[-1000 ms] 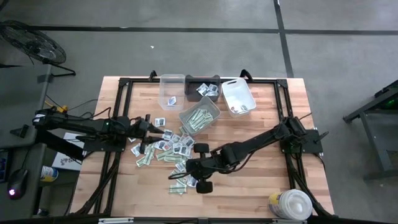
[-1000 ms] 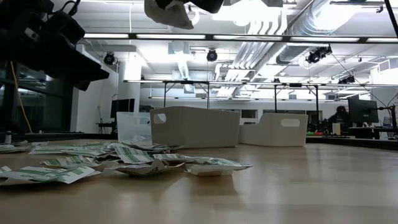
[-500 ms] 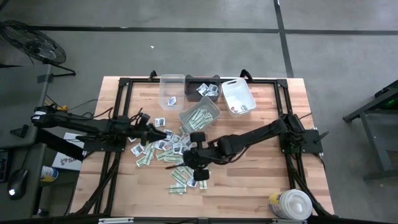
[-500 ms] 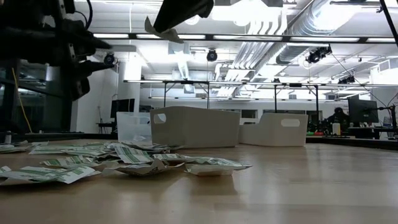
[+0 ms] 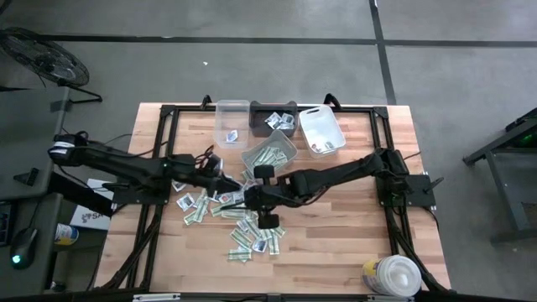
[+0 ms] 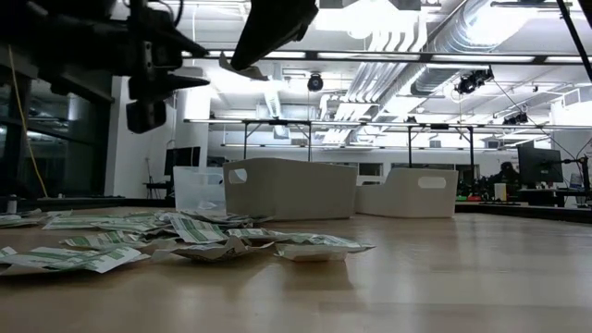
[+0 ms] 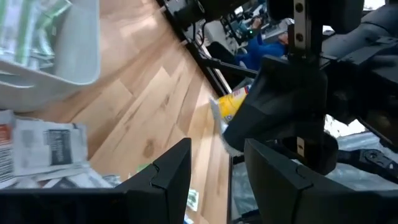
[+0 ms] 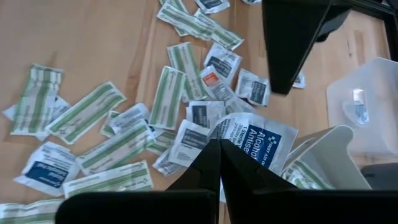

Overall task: Pick & Place First Aid Supplies
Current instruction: Put the alcohol pad into the transparent bin

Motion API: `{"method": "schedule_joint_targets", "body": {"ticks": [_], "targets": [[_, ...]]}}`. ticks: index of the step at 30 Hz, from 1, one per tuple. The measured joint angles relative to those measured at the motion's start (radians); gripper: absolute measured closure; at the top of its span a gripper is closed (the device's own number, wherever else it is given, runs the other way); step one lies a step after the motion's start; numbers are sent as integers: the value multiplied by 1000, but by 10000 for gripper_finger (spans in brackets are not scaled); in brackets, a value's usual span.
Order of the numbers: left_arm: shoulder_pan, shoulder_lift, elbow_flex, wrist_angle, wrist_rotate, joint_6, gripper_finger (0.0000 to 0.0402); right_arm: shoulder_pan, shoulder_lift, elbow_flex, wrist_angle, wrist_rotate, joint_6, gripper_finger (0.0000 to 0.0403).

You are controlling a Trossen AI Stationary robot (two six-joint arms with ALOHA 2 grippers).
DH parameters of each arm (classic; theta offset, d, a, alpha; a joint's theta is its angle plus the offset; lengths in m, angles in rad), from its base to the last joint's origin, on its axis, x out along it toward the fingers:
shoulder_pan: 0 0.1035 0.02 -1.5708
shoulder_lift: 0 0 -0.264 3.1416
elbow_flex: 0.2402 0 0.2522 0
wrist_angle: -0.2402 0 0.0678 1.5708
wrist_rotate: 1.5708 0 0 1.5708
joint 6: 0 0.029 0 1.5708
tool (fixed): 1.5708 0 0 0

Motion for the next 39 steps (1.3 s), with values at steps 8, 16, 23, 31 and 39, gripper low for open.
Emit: {"method": "schedule_joint_targets", "body": {"ticks": [8, 16, 23, 31, 39], "targets": [[0, 82, 64, 0, 6, -27, 252, 1, 0, 0, -32, -7, -4, 403], [0, 87, 68, -9, -40, -71, 252, -5, 2, 0, -17, -21, -23, 403], [0, 87, 68, -8, -54, -74, 252, -10, 13, -1, 5, -10, -44, 403], [0, 87, 68, -5, -36, -74, 252, -32, 14, -1, 9, -1, -58, 403], [0, 87, 68, -9, -47, -74, 252, -36, 14, -1, 73, -13, -87, 403]]}}
